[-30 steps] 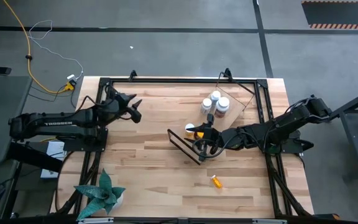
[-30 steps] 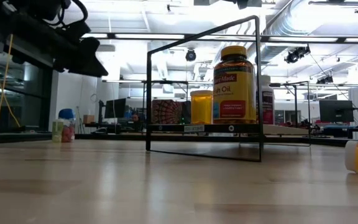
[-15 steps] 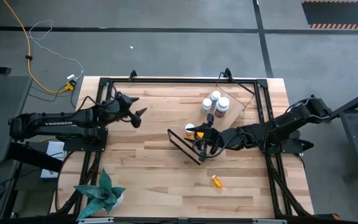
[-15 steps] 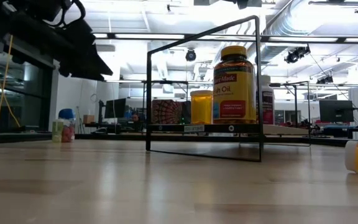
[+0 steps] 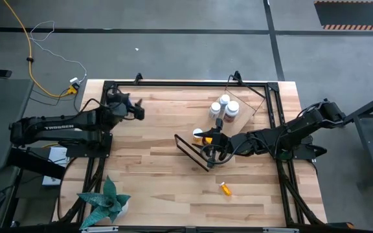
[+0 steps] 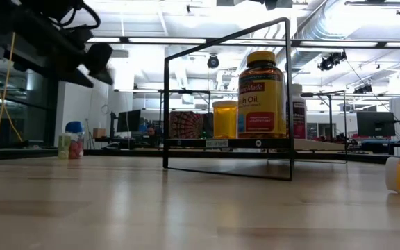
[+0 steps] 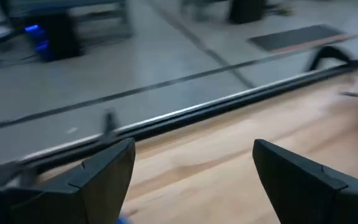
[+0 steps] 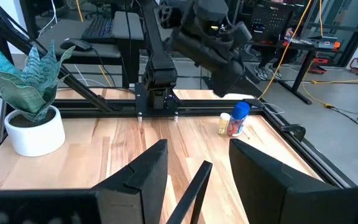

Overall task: Pick and place medicine bottles onto shelf by color
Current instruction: Put the blue medicine bottle on the shelf

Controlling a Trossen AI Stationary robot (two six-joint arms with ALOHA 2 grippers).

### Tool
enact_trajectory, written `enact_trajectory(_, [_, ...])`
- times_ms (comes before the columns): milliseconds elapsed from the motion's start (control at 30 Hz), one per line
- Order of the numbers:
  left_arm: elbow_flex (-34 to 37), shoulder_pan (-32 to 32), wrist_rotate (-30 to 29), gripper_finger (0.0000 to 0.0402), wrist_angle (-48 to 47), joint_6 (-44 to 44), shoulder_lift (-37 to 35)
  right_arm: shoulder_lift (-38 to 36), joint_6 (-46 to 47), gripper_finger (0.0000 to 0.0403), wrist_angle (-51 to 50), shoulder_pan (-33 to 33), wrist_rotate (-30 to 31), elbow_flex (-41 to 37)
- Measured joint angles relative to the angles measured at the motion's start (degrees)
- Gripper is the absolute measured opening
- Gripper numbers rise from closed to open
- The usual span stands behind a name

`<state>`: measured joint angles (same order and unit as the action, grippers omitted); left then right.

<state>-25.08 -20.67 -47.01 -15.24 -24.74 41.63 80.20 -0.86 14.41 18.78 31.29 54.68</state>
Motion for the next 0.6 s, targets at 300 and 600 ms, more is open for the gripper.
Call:
enact_trajectory(300, [-1.55, -2.48, -9.31, 0.0317, -13.1, -14.72, 4.99, 0.81, 2.54, 0.0165, 0.0, -1.58, 0.01, 0.0])
enact_trajectory(600, [-1.55, -10.35, -7.2, 0.0317, -13.68, -21.36, 15.53, 1.2, 2.45, 0.0165, 0.02, -1.89, -0.22, 0.0])
